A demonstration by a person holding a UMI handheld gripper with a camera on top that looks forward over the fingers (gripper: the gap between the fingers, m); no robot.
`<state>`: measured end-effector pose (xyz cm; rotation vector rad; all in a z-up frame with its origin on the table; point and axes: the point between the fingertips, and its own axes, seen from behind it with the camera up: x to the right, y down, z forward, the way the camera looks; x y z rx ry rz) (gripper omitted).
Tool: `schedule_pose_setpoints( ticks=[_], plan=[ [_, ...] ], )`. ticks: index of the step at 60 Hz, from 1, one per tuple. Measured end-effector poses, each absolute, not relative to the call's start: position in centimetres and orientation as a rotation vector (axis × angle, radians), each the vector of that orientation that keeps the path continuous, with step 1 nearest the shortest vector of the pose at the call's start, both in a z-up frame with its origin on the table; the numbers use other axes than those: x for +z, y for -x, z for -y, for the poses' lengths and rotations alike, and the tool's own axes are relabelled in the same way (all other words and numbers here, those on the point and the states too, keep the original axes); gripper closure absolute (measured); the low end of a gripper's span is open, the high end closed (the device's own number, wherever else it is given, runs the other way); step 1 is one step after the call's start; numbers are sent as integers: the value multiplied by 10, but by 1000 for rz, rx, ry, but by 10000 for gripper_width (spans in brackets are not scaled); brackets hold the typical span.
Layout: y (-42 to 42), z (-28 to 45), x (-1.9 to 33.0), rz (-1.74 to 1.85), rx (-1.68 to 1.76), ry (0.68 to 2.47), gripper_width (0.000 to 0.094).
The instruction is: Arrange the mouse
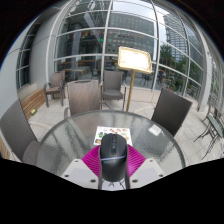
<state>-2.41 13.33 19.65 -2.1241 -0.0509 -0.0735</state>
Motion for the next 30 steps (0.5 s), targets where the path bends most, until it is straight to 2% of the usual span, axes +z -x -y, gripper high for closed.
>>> schedule_pose_setpoints(
  ticks=[3,5,15,22,30],
  plan=[
    [11,-134,157,43,-62,2203,630],
    [13,-112,114,45,-54,2246,628],
    [7,-98,19,28,0,2398,629],
    [7,-82,-19,51,-34,2466,617],
    [7,-87,-18,-30,19,2427,555]
  ],
)
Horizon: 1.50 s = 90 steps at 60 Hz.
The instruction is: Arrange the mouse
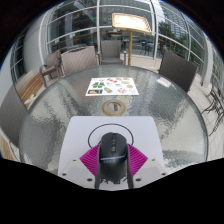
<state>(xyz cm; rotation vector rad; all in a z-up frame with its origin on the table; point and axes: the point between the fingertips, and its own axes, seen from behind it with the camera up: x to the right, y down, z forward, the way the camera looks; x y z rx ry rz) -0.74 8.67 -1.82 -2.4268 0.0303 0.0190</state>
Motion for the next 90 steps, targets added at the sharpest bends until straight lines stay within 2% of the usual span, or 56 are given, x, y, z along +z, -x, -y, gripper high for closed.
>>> schedule_pose_setpoints(
  ticks=[8,13,16,21,25,36,48,69,90],
  plan=[
    [7,-87,-19,-24,15,2445,456],
    [12,-81,-14,7,32,2504,261],
    [13,-88,0,18,29,2478,204],
    [14,-84,47,6,6,2415,190],
    [17,-78,83,-2,-9,2375,145],
    [47,-47,163,-9,77,2272,148],
    [60,15,196,-42,54,2240,150],
    [74,117,200,-46,29,2241,151],
    [82,146,200,19,-4,2249,147]
  ],
)
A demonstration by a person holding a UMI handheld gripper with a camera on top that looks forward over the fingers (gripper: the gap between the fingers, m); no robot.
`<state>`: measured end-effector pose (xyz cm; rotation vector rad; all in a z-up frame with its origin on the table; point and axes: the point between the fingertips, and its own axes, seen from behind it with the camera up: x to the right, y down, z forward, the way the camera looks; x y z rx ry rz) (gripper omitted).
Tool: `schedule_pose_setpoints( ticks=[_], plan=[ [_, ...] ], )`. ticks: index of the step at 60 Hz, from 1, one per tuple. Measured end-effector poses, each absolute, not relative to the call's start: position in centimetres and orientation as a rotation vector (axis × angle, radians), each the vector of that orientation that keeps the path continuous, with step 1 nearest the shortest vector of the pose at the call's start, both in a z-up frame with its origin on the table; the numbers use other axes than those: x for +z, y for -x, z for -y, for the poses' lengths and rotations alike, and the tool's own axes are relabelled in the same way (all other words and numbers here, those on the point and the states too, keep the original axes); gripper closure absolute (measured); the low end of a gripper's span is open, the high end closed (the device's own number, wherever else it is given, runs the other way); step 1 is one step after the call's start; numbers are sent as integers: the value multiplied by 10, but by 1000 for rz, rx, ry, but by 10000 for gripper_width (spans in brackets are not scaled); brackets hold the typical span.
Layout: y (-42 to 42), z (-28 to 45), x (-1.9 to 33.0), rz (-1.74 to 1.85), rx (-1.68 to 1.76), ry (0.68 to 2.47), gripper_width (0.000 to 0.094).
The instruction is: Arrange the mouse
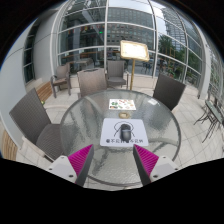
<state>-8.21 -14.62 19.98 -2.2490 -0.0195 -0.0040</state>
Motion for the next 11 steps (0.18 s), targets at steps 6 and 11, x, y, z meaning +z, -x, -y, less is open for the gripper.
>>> schedule_pose_setpoints(
  ticks=[6,11],
  plan=[
    [83,148,203,12,3,2240,147],
    [84,147,204,11,3,2242,146]
  ],
)
